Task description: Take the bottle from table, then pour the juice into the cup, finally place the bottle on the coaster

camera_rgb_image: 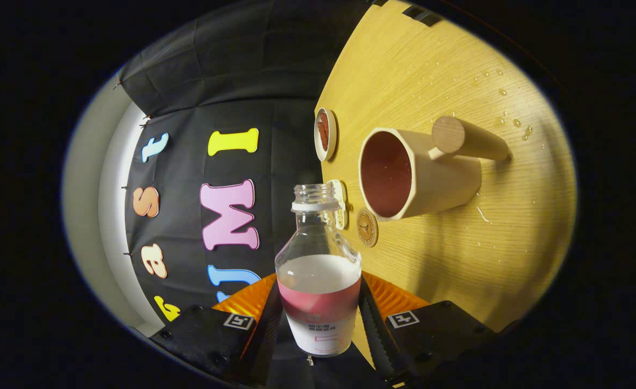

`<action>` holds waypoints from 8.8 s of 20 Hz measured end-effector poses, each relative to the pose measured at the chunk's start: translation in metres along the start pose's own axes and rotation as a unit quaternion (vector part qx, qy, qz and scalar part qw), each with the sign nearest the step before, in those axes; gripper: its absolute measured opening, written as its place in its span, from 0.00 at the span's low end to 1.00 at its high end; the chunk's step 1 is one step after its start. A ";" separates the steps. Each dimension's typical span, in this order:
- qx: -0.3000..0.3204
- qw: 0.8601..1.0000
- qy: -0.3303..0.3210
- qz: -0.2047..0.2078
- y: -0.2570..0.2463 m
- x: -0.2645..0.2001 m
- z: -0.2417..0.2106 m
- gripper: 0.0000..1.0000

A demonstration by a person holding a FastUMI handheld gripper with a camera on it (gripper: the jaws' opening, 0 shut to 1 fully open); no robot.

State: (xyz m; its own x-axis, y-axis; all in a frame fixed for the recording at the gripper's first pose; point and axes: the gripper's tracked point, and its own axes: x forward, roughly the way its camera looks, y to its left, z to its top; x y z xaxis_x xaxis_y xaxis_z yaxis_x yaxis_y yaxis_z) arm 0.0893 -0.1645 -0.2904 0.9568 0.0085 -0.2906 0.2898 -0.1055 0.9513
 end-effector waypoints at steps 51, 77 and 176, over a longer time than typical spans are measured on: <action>0.158 0.987 0.034 -0.019 0.020 0.000 0.011 0.74; 0.244 0.969 0.028 0.011 0.046 -0.001 0.006 0.74; -0.715 0.656 -0.234 -0.055 0.057 0.211 -0.027 0.75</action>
State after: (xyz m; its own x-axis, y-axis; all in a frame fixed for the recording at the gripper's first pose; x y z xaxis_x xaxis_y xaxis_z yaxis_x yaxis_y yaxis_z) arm 0.3081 -0.1417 -0.2944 0.9135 -0.4041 -0.0463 0.4019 0.9143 -0.0514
